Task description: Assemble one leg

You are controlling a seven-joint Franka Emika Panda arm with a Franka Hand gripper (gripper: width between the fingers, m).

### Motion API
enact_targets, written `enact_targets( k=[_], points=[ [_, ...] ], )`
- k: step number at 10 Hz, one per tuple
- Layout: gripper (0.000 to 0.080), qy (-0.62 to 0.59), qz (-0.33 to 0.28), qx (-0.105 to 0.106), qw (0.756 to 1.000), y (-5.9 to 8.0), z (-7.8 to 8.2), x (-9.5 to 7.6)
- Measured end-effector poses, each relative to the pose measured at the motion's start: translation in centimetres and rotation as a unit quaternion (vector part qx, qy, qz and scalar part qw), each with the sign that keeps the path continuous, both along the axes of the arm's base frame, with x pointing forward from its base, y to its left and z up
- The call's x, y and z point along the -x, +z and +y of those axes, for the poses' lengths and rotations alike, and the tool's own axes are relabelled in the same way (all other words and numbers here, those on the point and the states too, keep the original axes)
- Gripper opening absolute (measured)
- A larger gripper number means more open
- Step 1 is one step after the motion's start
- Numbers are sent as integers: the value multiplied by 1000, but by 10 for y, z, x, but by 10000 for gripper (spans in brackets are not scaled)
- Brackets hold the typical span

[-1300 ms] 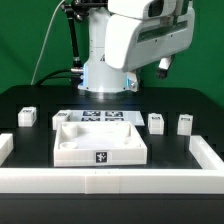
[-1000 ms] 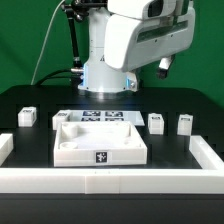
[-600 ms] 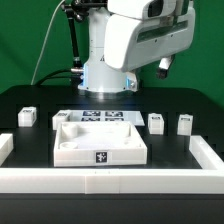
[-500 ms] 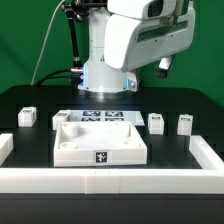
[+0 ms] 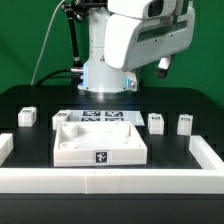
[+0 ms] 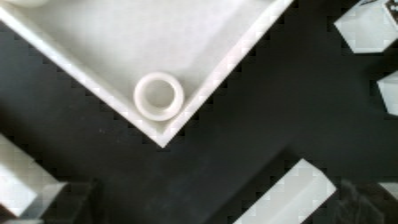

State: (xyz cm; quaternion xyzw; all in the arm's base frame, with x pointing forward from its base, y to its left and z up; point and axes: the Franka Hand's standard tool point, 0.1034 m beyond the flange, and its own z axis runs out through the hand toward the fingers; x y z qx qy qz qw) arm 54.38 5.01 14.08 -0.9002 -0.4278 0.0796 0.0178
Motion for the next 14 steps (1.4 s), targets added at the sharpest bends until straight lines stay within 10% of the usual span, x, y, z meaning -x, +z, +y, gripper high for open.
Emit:
enact_targets(
  k=[5, 10, 14],
  points=[
    [649, 143, -70, -26, 987, -31, -40, 27],
    [649, 136, -60, -26, 989, -35, -41, 31],
    [649, 349, -51, -41, 935, -57, -60, 55]
  ],
)
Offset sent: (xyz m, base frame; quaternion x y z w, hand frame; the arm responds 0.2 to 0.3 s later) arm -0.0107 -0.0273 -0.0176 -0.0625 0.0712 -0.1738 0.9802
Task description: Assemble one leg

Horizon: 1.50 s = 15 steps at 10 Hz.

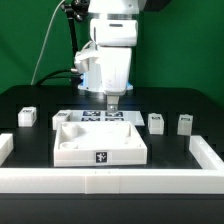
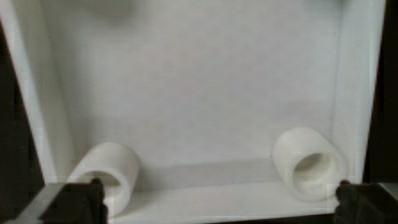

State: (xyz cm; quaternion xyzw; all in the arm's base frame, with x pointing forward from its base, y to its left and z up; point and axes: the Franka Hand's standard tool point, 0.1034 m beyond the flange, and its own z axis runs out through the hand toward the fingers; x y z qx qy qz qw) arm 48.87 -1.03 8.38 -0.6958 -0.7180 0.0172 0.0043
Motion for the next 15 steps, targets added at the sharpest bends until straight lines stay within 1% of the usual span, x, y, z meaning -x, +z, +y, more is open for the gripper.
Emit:
enact_targets(
  k=[5, 6, 7, 8, 9, 10, 11, 12, 14, 15],
  points=[
    [649, 7, -2, -1, 1000, -1, -2, 1],
    [649, 17, -7, -3, 1000, -9, -9, 14],
    [649, 26, -5, -7, 1000, -21, -18, 36],
    [649, 34, -4, -10, 999, -31, -23, 50],
    [649, 33, 7, -15, 999, -45, -29, 62],
    [649, 37, 12, -20, 999, -58, -35, 67],
    [649, 33, 17, -22, 999, -66, -38, 70],
    [649, 30, 18, -24, 999, -71, -39, 71],
    [649, 27, 16, -23, 999, -69, -39, 68],
    [550, 26, 18, -23, 999, -70, -40, 69]
  ],
)
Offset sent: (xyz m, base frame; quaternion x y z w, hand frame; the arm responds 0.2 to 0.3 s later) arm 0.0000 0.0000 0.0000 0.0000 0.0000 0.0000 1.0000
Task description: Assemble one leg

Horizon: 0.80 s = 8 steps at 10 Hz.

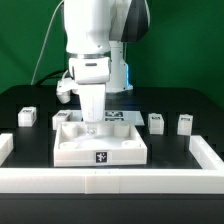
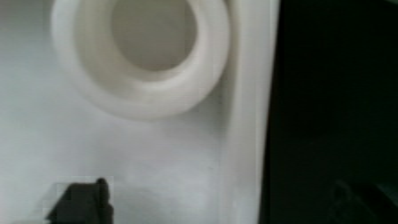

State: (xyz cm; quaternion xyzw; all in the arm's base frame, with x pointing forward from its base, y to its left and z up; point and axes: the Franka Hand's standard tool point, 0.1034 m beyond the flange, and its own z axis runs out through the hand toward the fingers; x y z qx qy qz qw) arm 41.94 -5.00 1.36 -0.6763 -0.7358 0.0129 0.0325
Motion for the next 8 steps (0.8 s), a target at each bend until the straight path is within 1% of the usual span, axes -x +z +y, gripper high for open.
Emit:
enact_targets(
  k=[1, 2, 4, 5, 6, 8],
  points=[
    [550, 0, 0, 0, 1000, 0, 0, 0],
    [356, 0, 0, 0, 1000, 0, 0, 0],
    [86, -1, 1, 0, 1000, 0, -1, 0],
    [86, -1, -1, 0, 1000, 0, -1, 0],
    [58, -1, -1, 0, 1000, 0, -1, 0],
    [58, -1, -1, 0, 1000, 0, -1, 0]
  ],
)
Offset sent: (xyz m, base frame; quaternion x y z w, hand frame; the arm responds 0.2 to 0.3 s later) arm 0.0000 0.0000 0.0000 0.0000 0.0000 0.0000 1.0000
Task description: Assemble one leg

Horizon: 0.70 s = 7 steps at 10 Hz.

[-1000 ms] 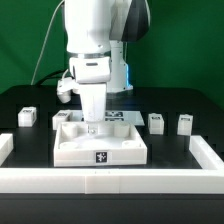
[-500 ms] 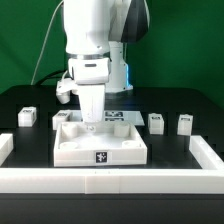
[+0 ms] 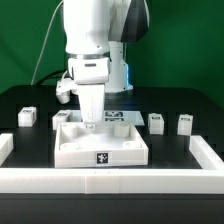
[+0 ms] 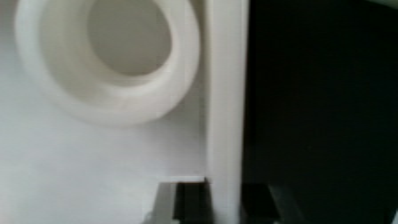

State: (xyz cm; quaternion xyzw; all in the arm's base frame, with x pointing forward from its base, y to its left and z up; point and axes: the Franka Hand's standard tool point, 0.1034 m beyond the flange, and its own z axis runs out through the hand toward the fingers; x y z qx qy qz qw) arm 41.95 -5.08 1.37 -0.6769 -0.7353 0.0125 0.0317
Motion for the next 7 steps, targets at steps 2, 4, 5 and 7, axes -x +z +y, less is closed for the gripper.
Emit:
enact_targets(
  k=[2, 4, 5, 7],
  points=[
    [58, 0, 0, 0, 1000, 0, 0, 0],
    [58, -31, -8, -2, 999, 0, 18, -5],
    [58, -43, -9, -3, 999, 0, 30, -10],
    [59, -48, -20, -9, 999, 0, 58, -33]
  ],
)
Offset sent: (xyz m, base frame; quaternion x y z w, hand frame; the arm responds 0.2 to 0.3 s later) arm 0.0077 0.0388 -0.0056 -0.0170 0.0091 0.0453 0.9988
